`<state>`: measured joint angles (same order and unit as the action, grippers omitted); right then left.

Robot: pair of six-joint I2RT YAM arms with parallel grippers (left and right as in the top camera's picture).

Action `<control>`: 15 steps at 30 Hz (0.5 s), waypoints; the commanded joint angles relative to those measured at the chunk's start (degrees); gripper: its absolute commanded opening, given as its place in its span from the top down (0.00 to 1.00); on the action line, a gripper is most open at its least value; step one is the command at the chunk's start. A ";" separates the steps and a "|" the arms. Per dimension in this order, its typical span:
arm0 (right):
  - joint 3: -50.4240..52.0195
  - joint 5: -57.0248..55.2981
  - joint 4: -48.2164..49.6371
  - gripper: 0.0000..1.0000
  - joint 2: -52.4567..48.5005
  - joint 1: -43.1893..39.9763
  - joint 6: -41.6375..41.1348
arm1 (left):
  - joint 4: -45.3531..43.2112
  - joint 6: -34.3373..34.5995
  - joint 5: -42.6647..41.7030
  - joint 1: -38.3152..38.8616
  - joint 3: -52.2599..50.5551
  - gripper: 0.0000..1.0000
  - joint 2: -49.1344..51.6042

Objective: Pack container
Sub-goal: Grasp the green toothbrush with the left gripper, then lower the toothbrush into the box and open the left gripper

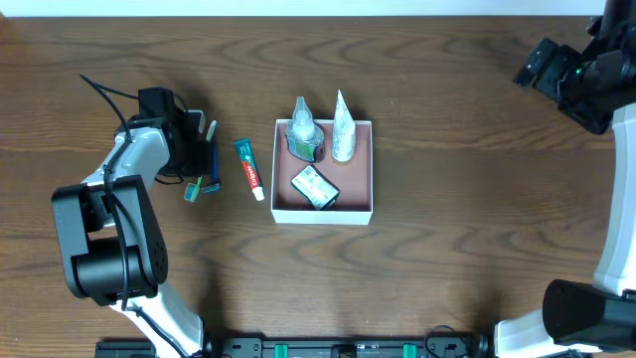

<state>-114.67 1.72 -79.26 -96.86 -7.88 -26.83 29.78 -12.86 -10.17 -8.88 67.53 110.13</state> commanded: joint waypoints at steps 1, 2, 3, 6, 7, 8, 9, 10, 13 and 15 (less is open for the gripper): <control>0.15 0.22 -0.04 0.01 0.09 -0.35 -0.98 | 0.85 2.34 -0.57 -0.02 -0.02 0.94 -3.17; 0.15 0.22 -0.04 0.01 0.09 -0.35 -0.98 | 1.25 2.45 -0.57 -0.04 0.00 0.94 -4.90; 0.15 0.22 -0.04 0.01 0.09 -0.35 -0.98 | 1.49 2.45 -0.55 -0.02 -0.02 0.94 -6.58; 0.15 0.22 -0.04 0.01 0.09 -0.35 -0.98 | 2.60 4.00 -0.57 -0.02 0.00 0.94 -13.68; 0.15 0.22 -0.04 0.01 0.09 -0.35 -0.98 | 3.06 4.74 -0.57 -0.02 0.00 0.94 -16.20; 0.15 0.22 -0.04 0.01 0.09 -0.35 -0.98 | 3.76 5.55 -0.57 -0.02 0.00 0.94 -18.86; 0.15 0.22 -0.04 0.01 0.09 -0.35 -0.98 | 4.57 6.38 -0.57 -0.02 0.00 0.94 -21.09; 0.15 0.22 -0.04 0.01 0.09 -0.35 -0.98 | 5.73 7.76 -0.57 -0.02 -0.02 0.94 -23.58; 0.15 0.22 -0.04 0.01 0.09 -0.35 -0.98 | 9.81 9.79 -0.70 0.46 -0.02 0.94 -29.86; 0.15 0.22 -0.04 0.01 0.09 -0.35 -0.98 | 12.57 9.70 -0.98 1.36 -0.02 0.94 -33.16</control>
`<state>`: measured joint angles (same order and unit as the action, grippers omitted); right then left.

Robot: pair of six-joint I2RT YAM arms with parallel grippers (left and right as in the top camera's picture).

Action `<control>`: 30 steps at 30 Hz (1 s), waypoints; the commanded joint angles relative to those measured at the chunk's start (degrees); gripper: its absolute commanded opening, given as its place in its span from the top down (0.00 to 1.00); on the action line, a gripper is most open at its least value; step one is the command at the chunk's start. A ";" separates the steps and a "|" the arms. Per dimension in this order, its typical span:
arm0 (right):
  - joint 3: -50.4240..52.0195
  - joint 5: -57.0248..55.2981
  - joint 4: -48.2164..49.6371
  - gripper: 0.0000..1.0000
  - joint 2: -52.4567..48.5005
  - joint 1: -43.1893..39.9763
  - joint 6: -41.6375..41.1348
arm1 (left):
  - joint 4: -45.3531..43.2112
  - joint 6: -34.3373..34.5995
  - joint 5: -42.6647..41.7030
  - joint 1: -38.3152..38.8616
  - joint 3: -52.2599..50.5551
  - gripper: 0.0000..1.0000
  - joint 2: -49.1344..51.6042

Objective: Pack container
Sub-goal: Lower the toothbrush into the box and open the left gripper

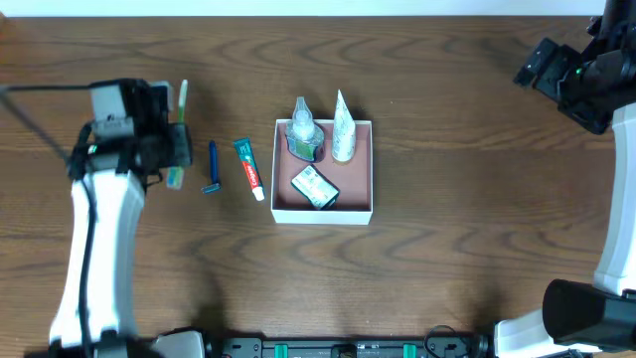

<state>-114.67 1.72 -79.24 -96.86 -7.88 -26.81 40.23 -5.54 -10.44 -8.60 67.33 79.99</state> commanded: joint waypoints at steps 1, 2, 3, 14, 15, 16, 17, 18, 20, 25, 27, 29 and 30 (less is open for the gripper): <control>0.15 0.22 -0.07 0.01 0.09 -0.35 -1.01 | 3.39 1.73 -0.74 1.64 0.17 0.94 -4.52; 0.15 0.22 -0.07 0.01 0.09 -0.35 -1.01 | 4.52 0.46 -0.76 2.27 0.17 0.94 -5.64; 0.15 0.22 -0.07 0.01 0.09 -0.35 -1.01 | 5.79 -1.57 -1.01 3.15 0.17 0.94 -6.82; 0.15 0.22 -0.07 0.01 0.09 -0.35 -1.01 | 11.58 -29.73 -8.07 18.47 0.17 0.94 -9.60; 0.15 0.22 -0.07 0.01 0.09 -0.35 -1.01 | 11.54 -32.44 -8.07 20.35 0.17 0.94 -9.20; 0.15 0.22 -0.07 0.01 0.09 -0.35 -1.01 | 11.54 -34.34 -8.07 21.77 0.17 0.94 -8.85; 0.15 0.22 -0.07 0.01 0.09 -0.35 -1.01 | 11.56 -36.61 -8.07 23.39 0.17 0.94 -8.39; 0.15 0.22 -0.07 0.01 0.09 -0.35 -1.01 | 11.58 -38.93 -8.07 25.00 0.17 0.94 -7.87; 0.15 0.22 -0.07 0.01 0.09 -0.35 -1.01 | 11.56 -43.04 -8.04 27.93 0.17 0.94 -6.84; 0.15 0.22 -0.07 0.01 0.09 -0.35 -1.01 | 11.30 -49.46 -8.00 34.40 0.17 0.94 -4.68; 0.15 0.22 -0.07 0.01 0.09 -0.37 -1.01 | 10.67 -51.23 -7.98 36.30 0.17 0.94 -3.45; 0.15 0.22 -0.07 0.01 0.09 -0.35 -1.01 | 9.64 -51.43 -7.98 37.44 0.17 0.94 -1.95; 0.15 0.22 -0.07 0.01 0.09 -0.35 -1.01 | 9.05 -51.43 -7.96 37.86 0.17 0.94 -0.96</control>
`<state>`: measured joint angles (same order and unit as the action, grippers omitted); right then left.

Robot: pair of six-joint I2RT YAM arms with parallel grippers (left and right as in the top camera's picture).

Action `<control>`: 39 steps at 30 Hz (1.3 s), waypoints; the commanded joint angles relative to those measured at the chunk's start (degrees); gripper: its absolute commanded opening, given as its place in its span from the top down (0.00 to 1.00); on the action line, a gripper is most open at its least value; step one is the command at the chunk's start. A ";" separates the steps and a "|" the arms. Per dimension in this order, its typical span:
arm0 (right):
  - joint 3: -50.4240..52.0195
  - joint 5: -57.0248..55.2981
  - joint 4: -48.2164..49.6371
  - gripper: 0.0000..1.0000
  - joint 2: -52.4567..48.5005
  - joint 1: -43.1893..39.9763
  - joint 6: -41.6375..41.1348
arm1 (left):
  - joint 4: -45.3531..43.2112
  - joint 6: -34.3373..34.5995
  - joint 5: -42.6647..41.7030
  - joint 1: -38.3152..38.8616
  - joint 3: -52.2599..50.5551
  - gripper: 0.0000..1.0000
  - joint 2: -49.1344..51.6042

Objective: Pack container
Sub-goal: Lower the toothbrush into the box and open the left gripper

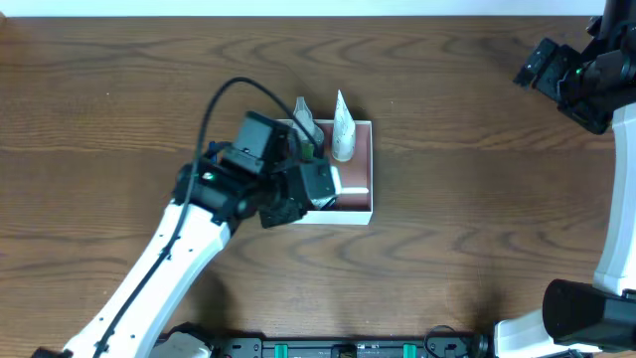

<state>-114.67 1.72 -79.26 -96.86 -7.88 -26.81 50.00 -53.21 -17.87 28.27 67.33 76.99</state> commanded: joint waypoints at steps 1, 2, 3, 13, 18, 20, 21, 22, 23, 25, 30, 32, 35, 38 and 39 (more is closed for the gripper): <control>0.15 0.22 -0.04 0.01 0.09 -0.35 -1.01 | -1.25 -3.76 -0.52 1.27 0.17 0.94 3.08; 0.15 0.22 -0.04 0.01 0.09 -0.35 -1.01 | -1.64 -3.76 -0.52 1.40 0.17 0.94 4.11; 0.15 0.22 -0.04 0.01 0.09 -0.35 -1.01 | -2.16 -3.76 -0.52 1.44 0.17 0.94 5.35; 0.15 0.22 -0.04 0.01 0.09 -0.35 -1.01 | -8.41 -3.74 3.74 1.44 0.17 0.94 14.56; 0.15 0.22 -0.04 0.01 0.09 -0.35 -1.01 | -9.88 -3.65 3.72 1.44 0.17 0.94 17.57; 0.15 0.22 -0.04 0.01 0.09 -0.35 -1.01 | -10.03 -3.43 3.63 1.44 0.17 0.94 18.73; 0.15 0.22 -0.04 0.01 0.09 -0.35 -1.01 | -10.03 -3.21 3.54 1.44 0.17 0.93 19.23; 0.15 0.22 -0.04 0.01 0.09 -0.37 -1.01 | -10.03 -2.86 3.50 1.44 0.17 0.93 19.71; 0.15 0.22 -0.04 0.01 0.09 -0.35 -1.01 | -10.05 -2.19 3.52 1.44 0.17 0.93 20.11; 0.15 0.22 -0.04 0.01 0.09 -0.35 -1.01 | -10.03 -1.73 3.50 1.44 0.17 0.92 20.65; 0.15 0.22 -0.04 0.01 0.09 -0.35 -1.01 | -10.62 1.51 3.58 1.42 0.17 0.68 20.15; 0.15 0.22 -0.07 0.01 0.09 -0.35 -1.01 | -10.67 1.53 3.58 1.42 0.20 0.67 18.97; 0.15 0.22 -0.04 0.01 0.09 -0.35 -1.01 | -10.75 1.84 3.91 1.38 0.33 0.60 16.13; 0.15 0.22 -0.04 0.01 0.09 -0.35 -1.01 | -10.86 5.25 4.92 1.38 0.87 0.56 12.09; 0.15 0.22 -0.04 0.01 0.09 -0.35 -1.01 | -10.88 6.82 5.33 1.38 1.09 0.56 10.34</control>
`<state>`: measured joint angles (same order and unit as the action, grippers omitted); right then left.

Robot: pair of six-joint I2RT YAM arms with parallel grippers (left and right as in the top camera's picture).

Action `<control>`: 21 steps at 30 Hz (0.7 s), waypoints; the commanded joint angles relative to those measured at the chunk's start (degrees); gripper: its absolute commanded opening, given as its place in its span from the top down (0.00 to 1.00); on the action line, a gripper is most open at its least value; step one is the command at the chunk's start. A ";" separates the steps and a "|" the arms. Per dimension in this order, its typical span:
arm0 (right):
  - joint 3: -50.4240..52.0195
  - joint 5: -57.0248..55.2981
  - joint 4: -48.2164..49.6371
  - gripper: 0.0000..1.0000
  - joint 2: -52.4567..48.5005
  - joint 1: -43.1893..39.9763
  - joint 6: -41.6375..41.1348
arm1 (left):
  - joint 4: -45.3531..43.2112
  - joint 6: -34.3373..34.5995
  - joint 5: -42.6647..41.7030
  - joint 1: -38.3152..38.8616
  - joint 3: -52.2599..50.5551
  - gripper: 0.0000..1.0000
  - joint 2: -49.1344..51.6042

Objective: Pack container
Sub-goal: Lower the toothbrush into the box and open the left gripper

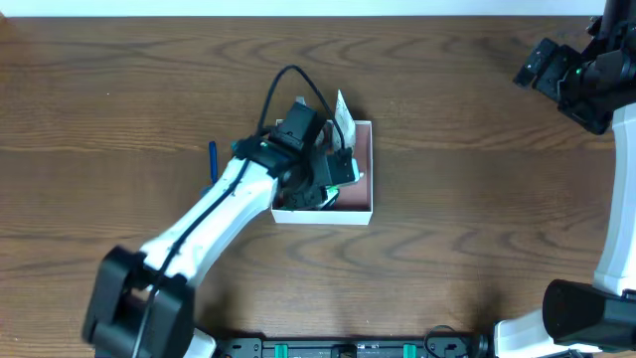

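The white box with a pink floor sits mid-table. My left gripper hangs over its middle, shut on a toothbrush whose green and white end pokes out toward the box's right wall. A white cone-shaped tube stands at the box's back edge. The arm hides the bottle and the packet in the box. A blue razor lies on the table left of the box. The toothpaste is hidden under my left arm. My right gripper is raised at the far right corner, its fingers unclear.
My left arm stretches diagonally from the front left across the table to the box. The right arm's base column stands along the right edge. Bare wooden table surrounds the box.
My left gripper has shifted a little back and to the right over the box, with the toothbrush still in it and now lower inside. The right arm has not moved.
My left gripper was down at the toothbrush and razor left of the box. Then it held the toothbrush lifted at the far left, leaving razor and toothpaste on the table. Then it was over the box's front left, and now over its middle.
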<state>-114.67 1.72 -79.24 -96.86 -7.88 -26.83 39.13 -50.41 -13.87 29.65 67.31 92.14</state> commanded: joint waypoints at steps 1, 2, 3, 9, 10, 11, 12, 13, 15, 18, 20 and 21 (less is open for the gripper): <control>0.15 0.22 -0.07 0.01 0.09 -0.35 -0.98 | 0.00 5.49 1.60 -0.02 1.29 0.56 -6.80; 0.15 0.22 -0.07 0.01 0.09 -0.37 -0.98 | 0.15 6.80 1.77 -0.13 1.40 0.55 -8.83; 0.15 0.22 -0.07 0.01 0.09 -0.35 -0.98 | 0.17 8.63 2.49 -0.42 1.42 0.55 -11.15; 0.15 0.22 -0.07 0.01 0.09 -0.35 -0.98 | 2.67 26.18 12.85 -6.69 1.40 0.48 -23.08; 0.15 0.22 -0.09 0.01 0.09 -0.35 -0.98 | 3.08 30.49 15.96 -8.52 1.40 0.46 -24.09; 0.15 0.22 -0.07 0.01 0.09 -0.35 -0.98 | 3.63 36.44 19.96 -11.02 1.40 0.43 -24.79; 0.15 0.22 -0.07 0.01 0.09 -0.35 -0.98 | 4.39 42.53 23.41 -13.75 1.40 0.42 -25.00; 0.15 0.22 -0.07 0.01 0.09 -0.35 -0.98 | 5.51 47.87 25.42 -16.76 1.38 0.42 -24.90; 0.15 0.22 -0.07 0.01 0.09 -0.35 -0.98 | 7.17 54.21 25.70 -22.08 1.38 0.42 -23.56; 0.15 0.22 -0.07 0.01 0.09 -0.35 -0.98 | 7.72 57.22 25.42 -28.09 1.27 0.42 -19.65; 0.15 0.22 -0.07 0.01 0.09 -0.37 -0.98 | 6.49 57.18 25.03 -30.71 1.27 0.42 -15.69; 0.15 0.22 -0.07 0.01 0.09 -0.35 -0.98 | 5.57 57.18 25.00 -31.52 1.27 0.41 -13.44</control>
<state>-114.67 1.72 -79.26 -96.86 -7.88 -26.83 45.65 0.54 9.37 0.19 67.90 74.13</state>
